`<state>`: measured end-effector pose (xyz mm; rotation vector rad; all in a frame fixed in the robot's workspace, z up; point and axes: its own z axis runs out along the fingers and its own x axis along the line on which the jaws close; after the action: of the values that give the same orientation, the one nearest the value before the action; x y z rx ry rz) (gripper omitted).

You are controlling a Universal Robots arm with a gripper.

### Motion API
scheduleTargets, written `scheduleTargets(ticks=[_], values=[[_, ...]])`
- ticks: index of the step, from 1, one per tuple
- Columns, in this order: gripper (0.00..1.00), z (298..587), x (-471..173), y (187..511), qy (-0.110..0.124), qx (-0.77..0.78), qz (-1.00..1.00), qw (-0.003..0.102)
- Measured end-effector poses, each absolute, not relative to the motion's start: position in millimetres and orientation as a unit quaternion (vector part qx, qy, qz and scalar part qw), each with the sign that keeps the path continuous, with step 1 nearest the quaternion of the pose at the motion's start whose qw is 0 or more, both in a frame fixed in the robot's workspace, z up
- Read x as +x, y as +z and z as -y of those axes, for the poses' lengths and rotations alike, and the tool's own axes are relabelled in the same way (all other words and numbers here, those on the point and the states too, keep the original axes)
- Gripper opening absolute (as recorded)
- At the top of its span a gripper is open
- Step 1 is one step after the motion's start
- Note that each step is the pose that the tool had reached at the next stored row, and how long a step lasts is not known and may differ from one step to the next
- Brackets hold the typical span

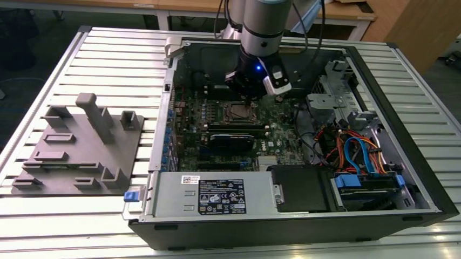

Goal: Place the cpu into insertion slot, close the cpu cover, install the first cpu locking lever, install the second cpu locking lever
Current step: 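Install the second cpu locking lever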

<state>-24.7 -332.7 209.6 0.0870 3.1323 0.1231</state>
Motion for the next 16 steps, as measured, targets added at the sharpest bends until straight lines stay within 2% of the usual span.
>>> scheduleTargets(ticks=[16], values=[[0.1,336.7,-24.7,224.4,0.038,0.028,-0.999,0.003]])
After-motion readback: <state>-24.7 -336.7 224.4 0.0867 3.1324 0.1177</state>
